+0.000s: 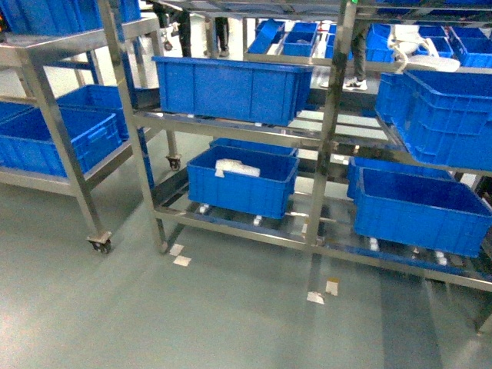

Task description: Pick red block from blue box to shelf

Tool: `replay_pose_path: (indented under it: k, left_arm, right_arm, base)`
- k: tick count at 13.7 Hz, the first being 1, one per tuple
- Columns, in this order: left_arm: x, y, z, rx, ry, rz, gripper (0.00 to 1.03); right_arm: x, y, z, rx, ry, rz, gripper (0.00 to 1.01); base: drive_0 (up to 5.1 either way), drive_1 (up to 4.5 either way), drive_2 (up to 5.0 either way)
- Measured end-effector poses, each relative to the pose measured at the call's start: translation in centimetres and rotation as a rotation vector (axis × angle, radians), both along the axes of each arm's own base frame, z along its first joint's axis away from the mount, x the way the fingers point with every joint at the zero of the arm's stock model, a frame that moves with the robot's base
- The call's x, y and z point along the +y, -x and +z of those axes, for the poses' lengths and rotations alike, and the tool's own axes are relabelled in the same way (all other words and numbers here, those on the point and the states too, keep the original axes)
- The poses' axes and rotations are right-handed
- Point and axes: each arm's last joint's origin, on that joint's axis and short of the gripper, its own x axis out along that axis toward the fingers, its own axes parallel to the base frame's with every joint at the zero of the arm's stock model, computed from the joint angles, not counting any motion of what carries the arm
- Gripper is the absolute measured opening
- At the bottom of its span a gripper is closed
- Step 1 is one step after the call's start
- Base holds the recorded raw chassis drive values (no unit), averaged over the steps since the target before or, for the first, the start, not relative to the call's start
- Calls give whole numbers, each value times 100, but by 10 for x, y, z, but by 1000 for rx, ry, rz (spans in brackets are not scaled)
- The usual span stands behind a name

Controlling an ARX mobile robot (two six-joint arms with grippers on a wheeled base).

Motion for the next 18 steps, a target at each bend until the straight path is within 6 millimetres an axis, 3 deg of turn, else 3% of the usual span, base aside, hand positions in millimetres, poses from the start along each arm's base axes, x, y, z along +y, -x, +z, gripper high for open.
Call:
replay_pose_path:
  k: [18]
  left_arm:
    - [0,0,0,0,0,0,98]
  right_arm:
    - [0,0,0,1,0,-2,27]
  base:
    - [-142,-142,-142]
